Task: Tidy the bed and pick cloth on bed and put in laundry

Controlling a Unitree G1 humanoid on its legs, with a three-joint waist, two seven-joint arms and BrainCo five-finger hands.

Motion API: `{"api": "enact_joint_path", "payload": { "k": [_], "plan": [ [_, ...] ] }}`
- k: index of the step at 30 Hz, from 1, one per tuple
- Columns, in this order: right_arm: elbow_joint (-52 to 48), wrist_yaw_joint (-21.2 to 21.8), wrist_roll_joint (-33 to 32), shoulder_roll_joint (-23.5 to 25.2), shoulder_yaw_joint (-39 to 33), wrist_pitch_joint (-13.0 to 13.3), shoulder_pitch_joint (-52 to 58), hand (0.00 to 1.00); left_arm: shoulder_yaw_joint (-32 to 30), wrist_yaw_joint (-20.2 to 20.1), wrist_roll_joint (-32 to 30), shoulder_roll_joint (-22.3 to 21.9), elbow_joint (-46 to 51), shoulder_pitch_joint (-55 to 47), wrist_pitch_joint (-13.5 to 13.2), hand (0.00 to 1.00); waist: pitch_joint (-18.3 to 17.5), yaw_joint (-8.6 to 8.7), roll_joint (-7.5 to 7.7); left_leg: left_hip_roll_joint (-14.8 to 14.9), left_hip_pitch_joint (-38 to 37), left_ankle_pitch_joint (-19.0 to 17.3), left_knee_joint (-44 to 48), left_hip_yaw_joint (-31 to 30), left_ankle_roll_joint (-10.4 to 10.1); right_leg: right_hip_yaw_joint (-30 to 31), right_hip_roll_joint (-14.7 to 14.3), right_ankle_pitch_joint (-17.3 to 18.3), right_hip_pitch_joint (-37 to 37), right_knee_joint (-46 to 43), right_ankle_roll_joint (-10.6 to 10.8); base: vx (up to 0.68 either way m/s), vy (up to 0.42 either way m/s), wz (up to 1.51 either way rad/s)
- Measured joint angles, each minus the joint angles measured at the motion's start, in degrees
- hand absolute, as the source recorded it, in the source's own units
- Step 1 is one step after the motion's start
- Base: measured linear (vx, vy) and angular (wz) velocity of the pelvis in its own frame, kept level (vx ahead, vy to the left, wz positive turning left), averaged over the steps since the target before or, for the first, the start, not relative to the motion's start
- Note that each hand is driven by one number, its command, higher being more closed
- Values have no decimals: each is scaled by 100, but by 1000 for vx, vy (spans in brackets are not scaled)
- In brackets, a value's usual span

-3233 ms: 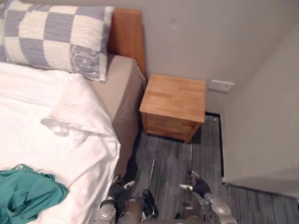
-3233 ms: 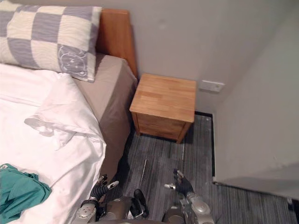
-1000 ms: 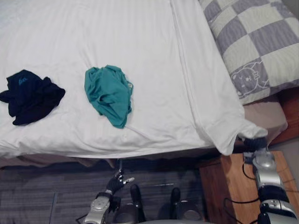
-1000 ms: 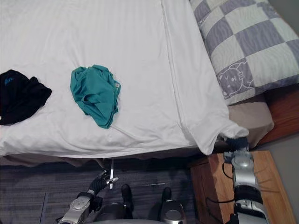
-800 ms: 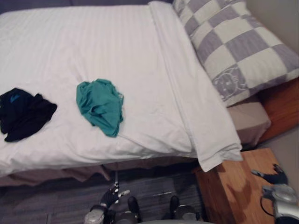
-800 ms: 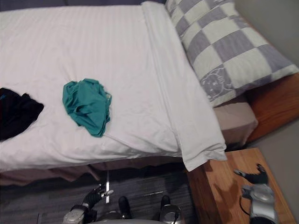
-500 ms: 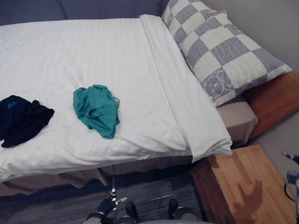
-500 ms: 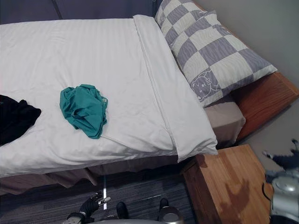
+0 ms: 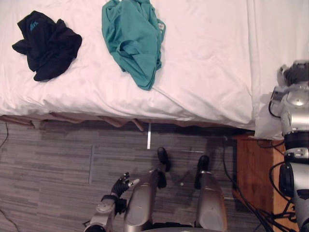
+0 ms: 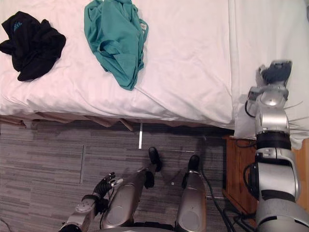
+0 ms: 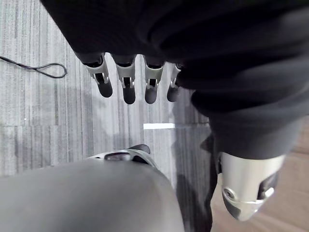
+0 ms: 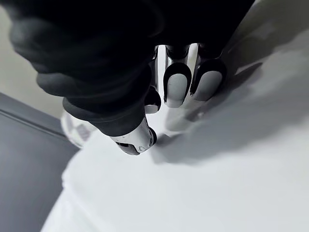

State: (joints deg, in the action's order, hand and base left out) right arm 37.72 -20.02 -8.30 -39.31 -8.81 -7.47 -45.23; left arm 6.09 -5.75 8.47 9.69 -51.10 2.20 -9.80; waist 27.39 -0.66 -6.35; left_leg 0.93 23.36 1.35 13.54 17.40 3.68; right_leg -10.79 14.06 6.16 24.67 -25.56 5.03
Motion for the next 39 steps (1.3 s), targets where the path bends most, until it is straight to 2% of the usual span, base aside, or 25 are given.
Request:
{"api": "enact_joint_path", "payload": {
  "k": [2,5,6,7,10,12,13,15,19,21,23,24,25,27,28,29,31,32,33,34,35,36,37,38,39],
  "plan": [
    [-403,4,-2,85,-39,9,131,100,2,-1,0,-31,6,87,-41,0,56,37,3,34,65,-103,176,20,-31,35,18,115,87,-209,-28,10,-83,-5],
    [-742,31,10,697,-419,354,1102,100,-93,-7,101,-102,78,186,-82,0,106,70,103,299,189,-545,935,31,-81,9,-1,432,46,-615,-60,14,-114,-5],
    [-838,110,-9,1059,-466,645,1537,100,-156,-7,108,-108,105,180,-158,0,101,112,199,353,153,-691,1176,23,-107,9,8,582,-16,-828,-70,32,-176,-6],
    [-932,216,-10,1421,-446,765,1923,100,-152,-12,108,-110,103,146,-211,0,97,164,323,383,12,-730,1224,29,-112,8,6,661,-141,-885,-74,41,-170,-8],
    [-551,487,-13,1955,-434,759,2741,100,-124,-40,107,-155,93,132,-218,0,69,215,470,383,-412,-691,904,57,-220,-22,-37,672,-502,-672,-88,68,-117,-11],
    [-5,694,-3,2356,-417,607,3433,100,-124,-42,103,-177,91,48,-248,0,23,216,508,339,-735,-591,539,48,-349,-85,-71,646,-790,-418,-95,105,-98,0],
    [256,819,6,2635,-392,474,3816,0,-137,-39,98,-173,88,-32,-249,0,-4,253,502,315,-898,-486,290,13,-393,-159,-102,592,-958,-212,-101,108,-70,6],
    [807,1083,208,3048,-223,289,4571,0,-178,-11,92,-177,-23,-230,-188,0,-266,307,497,303,-1137,-237,-201,19,-462,-187,-236,410,-1140,238,-104,164,-81,-8],
    [1633,1726,646,3280,-190,81,5200,0,-279,133,26,-238,-248,-357,-56,0,-611,318,526,353,-1595,-156,-575,49,-500,-235,-414,242,-1678,791,-84,159,-65,-11],
    [1928,1999,712,3303,-207,73,5243,0,-415,258,19,-269,-347,-357,63,0,-779,352,608,410,-1630,-168,-439,294,-519,-351,-378,242,-1857,861,-85,67,-1,15],
    [2001,2159,672,3326,-254,79,5244,0,-472,392,-18,-261,-387,-353,200,0,-809,351,667,574,-1541,-300,137,715,-696,-554,-265,241,-2082,836,-85,-7,56,27],
    [2022,2165,652,3333,-277,82,5241,0,-633,455,-23,-268,-423,-355,250,0,-813,333,663,767,-1499,-587,687,1029,-685,-651,-147,244,-2174,734,-82,-82,99,12],
    [2021,2164,641,3329,-314,89,5231,0,-693,473,-23,-263,-447,-355,258,0,-816,320,665,873,-1499,-724,939,1145,-538,-673,-98,246,-2183,706,-82,-117,167,-8],
    [1968,2158,554,3291,-493,125,5195,0,-863,551,-23,-258,-579,-362,279,0,-905,317,764,1269,-1541,-1069,1715,1264,-413,-801,262,220,-2254,709,-26,-71,236,-4],
    [1991,2169,525,3198,-492,111,5191,0,-903,601,-22,-259,-704,-380,348,0,-986,434,692,1646,-1613,-1062,1614,1063,-430,-816,505,151,-2363,780,148,-22,337,26],
    [1991,2171,509,3182,-494,101,5185,0,-919,607,-22,-257,-715,-394,376,0,-996,477,684,1745,-1610,-1045,1544,933,-457,-818,566,164,-2368,778,194,-21,486,50],
    [2160,2192,474,3100,-612,41,5168,0,-1182,624,-20,-243,-715,-441,453,0,-1009,492,681,2348,-1498,-834,1065,142,-701,-815,969,119,-2379,692,594,-26,509,54],
    [2197,2210,447,3065,-611,14,5164,0,-1225,646,-24,-232,-688,-453,452,0,-1012,483,681,2477,-1464,-795,1017,-21,-712,-806,1060,98,-2383,666,694,-11,592,44],
    [2270,2254,430,2960,-611,-18,5160,0,-1298,723,-31,-217,-687,-496,456,0,-1062,484,613,2706,-1426,-683,867,-258,-570,-786,1205,20,-2413,666,916,7,514,24],
    [2286,2268,431,2860,-611,-34,5170,0,-1297,745,-43,-229,-704,-524,466,0,-1117,500,525,2809,-1517,-540,708,-333,-354,-726,1243,-1,-2425,684,930,24,714,11],
    [2403,2268,441,2787,-664,-31,5118,0,-1334,750,-56,-196,-744,-548,484,0,-1161,504,551,2729,-1619,-284,783,-254,-1423,-413,1441,-62,-2473,828,970,44,735,-7],
    [2565,2208,464,2992,-713,-55,5088,0,-1326,856,-97,36,-743,-527,521,0,-1282,453,855,2427,-1465,-495,1290,-152,-1812,-46,1562,-273,-2565,1156,977,62,693,-18],
    [2650,2251,513,3006,-711,-58,5096,0,-1327,929,-154,138,-765,-537,583,0,-1376,449,945,2403,-1396,-676,1566,-136,-1874,-146,1579,-586,-2561,1288,781,94,628,-43],
    [2721,2262,634,3008,-696,-46,5100,0,-1331,983,-207,240,-841,-572,703,0,-1413,417,989,2447,-1403,-921,1816,22,-1794,-383,1611,-1461,-2560,1576,501,75,609,-77],
    [2772,2262,699,3042,-690,2,5038,0,-1353,991,-250,255,-994,-611,803,0,-1447,291,1003,2469,-1645,-1035,1716,461,-1673,-895,1642,-2168,-2568,1877,147,78,738,-150]
  ]
}}
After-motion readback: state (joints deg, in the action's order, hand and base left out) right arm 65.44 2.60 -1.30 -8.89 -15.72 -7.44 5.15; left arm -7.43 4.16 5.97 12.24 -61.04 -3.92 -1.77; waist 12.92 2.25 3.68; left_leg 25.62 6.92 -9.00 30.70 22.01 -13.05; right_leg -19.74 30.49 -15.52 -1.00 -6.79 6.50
